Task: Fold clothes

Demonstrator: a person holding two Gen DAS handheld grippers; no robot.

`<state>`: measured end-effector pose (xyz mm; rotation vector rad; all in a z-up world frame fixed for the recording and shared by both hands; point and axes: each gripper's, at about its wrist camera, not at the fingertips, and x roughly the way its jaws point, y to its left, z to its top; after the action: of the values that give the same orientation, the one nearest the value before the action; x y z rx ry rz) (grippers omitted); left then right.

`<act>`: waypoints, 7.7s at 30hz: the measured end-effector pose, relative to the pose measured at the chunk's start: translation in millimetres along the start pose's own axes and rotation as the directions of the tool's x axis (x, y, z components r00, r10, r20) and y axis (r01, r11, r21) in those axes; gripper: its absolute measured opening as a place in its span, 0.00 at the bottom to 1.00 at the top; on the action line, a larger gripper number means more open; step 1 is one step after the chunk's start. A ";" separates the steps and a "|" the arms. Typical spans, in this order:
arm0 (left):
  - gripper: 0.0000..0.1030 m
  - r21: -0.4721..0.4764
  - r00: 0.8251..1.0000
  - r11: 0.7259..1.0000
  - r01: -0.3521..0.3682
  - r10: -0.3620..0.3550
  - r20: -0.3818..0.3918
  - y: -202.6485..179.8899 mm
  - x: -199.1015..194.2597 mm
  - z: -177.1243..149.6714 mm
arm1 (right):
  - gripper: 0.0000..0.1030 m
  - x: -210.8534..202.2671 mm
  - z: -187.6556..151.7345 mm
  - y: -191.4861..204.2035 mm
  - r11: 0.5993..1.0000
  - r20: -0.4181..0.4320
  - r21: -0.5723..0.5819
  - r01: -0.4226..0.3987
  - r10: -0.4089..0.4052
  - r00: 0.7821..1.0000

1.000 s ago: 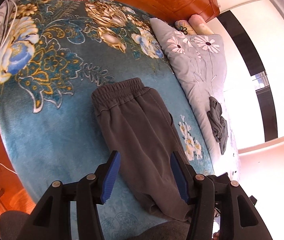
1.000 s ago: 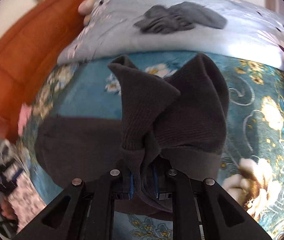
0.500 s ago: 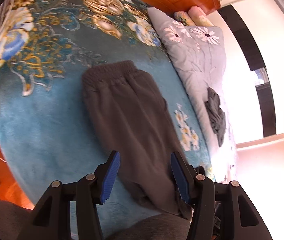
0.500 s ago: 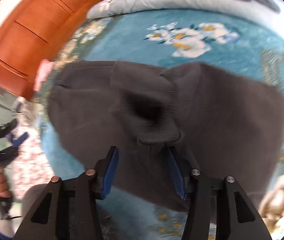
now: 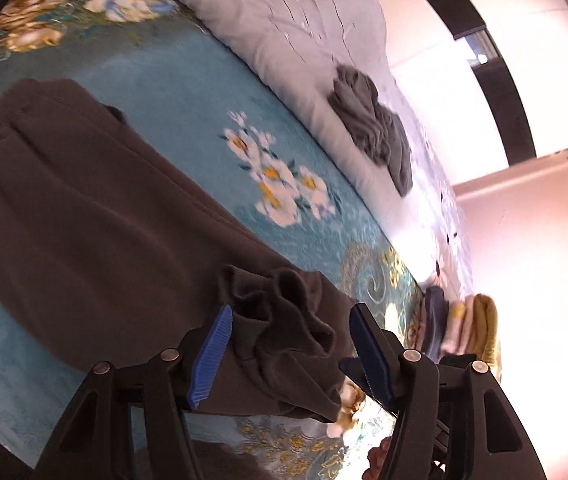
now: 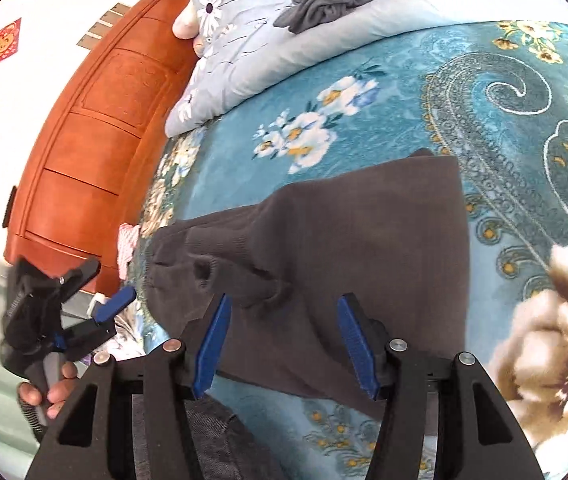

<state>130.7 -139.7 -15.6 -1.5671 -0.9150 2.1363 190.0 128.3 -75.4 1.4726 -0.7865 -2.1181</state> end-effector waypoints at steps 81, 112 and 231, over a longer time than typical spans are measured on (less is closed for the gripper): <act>0.46 0.286 0.933 0.897 -0.338 0.358 -0.022 53.7 4.6 13.5 | 0.56 4.2 11.9 -49.8 1.000 -0.021 0.001 0.029 -0.029 0.999; 0.52 -0.530 0.884 0.848 -0.022 0.264 0.386 264.1 -56.8 37.9 | 0.56 -2.1 6.7 -57.1 0.994 -0.020 0.061 0.092 -0.091 0.996; 0.70 0.068 0.853 0.861 -0.504 0.509 -0.115 15.5 59.1 -5.0 | 0.27 0.1 83.2 54.4 0.936 -0.070 -0.353 -0.014 -0.012 0.998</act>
<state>117.1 -113.7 -69.4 -2.0824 -0.4424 2.3238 113.6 104.6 -16.4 1.3409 -0.3533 -2.0609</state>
